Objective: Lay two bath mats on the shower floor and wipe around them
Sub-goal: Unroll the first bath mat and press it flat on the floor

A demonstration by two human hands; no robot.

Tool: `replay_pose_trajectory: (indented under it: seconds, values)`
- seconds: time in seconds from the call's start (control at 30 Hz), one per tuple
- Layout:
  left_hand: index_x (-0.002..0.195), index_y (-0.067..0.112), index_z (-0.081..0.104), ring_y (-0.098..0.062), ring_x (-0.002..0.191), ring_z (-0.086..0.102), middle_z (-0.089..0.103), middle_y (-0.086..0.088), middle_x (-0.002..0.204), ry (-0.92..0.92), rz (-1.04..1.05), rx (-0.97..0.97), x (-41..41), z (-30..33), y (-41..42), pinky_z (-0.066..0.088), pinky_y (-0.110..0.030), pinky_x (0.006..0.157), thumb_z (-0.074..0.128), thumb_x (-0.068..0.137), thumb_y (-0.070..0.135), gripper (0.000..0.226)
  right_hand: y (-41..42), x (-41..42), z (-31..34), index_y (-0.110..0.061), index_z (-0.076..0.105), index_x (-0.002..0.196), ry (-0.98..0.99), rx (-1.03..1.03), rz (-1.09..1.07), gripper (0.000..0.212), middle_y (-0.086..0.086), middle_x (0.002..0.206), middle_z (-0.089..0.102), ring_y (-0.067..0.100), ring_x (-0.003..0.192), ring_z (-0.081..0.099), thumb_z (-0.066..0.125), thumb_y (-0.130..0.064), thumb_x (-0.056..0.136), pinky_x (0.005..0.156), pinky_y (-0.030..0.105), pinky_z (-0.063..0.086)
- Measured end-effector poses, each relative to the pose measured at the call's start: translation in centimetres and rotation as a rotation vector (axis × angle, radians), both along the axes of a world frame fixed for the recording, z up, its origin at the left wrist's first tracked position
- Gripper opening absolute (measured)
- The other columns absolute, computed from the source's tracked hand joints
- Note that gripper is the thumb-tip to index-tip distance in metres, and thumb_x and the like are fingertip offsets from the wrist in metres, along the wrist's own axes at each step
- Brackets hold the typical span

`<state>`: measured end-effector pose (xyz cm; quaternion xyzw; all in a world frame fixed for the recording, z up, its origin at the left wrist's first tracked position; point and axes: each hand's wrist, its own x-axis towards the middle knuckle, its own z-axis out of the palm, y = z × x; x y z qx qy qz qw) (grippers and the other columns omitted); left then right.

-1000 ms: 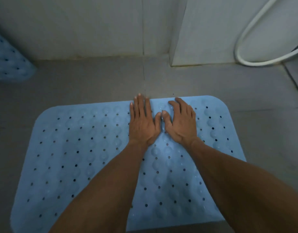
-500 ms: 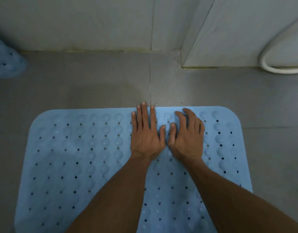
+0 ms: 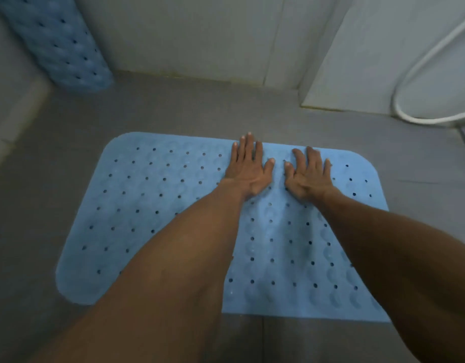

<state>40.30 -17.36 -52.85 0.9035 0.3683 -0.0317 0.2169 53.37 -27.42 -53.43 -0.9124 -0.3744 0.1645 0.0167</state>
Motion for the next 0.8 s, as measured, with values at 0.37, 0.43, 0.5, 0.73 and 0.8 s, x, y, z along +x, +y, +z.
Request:
replay_pose_trajectory:
  seconds: [0.37,0.43,0.5,0.73,0.8]
  values:
    - [0.152,-0.004,0.023,-0.03,0.152,0.009,0.013,-0.021,0.162,-0.063,0.205,0.301,-25.5,-2.2,-2.0,0.003,-0.043,0.123,0.014,0.101,0.046,0.072,0.3,-26.7,0.2,-0.015,0.01,0.162,0.052,0.301,0.255,0.071,0.007,0.17,-0.004,0.02,0.156,-0.012,0.016,-0.053,0.102,0.126,0.043,-0.012]
    - [0.153,-0.003,0.019,-0.028,0.152,0.005,0.01,-0.02,0.163,-0.068,0.215,0.291,-27.1,-2.8,-2.2,0.001,-0.042,0.124,0.011,0.101,0.048,0.074,0.4,-28.2,-0.7,-0.015,0.013,0.161,0.038,0.285,0.266,0.07,0.008,0.17,-0.001,0.021,0.157,-0.01,0.017,-0.053,0.103,0.126,0.044,-0.01]
    - [0.153,-0.004,0.019,-0.028,0.153,0.006,0.01,-0.019,0.163,-0.091,0.232,0.296,-27.4,-3.2,-2.2,0.002,-0.041,0.124,0.011,0.101,0.049,0.074,0.3,-28.2,-1.5,-0.012,0.026,0.158,0.003,0.332,0.215,0.066,0.012,0.169,0.014,0.025,0.157,0.003,0.025,-0.049,0.103,0.127,0.045,-0.002]
    - [0.156,0.0,0.006,-0.026,0.153,-0.005,-0.002,-0.018,0.164,-0.097,0.239,0.284,-27.3,-4.0,-1.9,0.004,-0.044,0.125,0.018,0.102,0.044,0.071,0.2,-28.4,-2.1,-0.014,0.042,0.145,-0.047,0.415,0.145,0.051,0.01,0.158,0.036,0.026,0.15,0.026,0.041,-0.04,0.102,0.127,0.044,0.012]
    - [0.156,0.002,0.004,-0.026,0.153,-0.007,-0.005,-0.017,0.164,-0.063,0.242,0.262,-27.2,-3.7,-1.8,0.004,-0.046,0.125,0.017,0.102,0.046,0.071,0.2,-28.3,-2.0,-0.015,0.043,0.143,-0.041,0.425,0.128,0.048,0.008,0.156,0.037,0.025,0.148,0.03,0.043,-0.039,0.101,0.126,0.044,0.015]
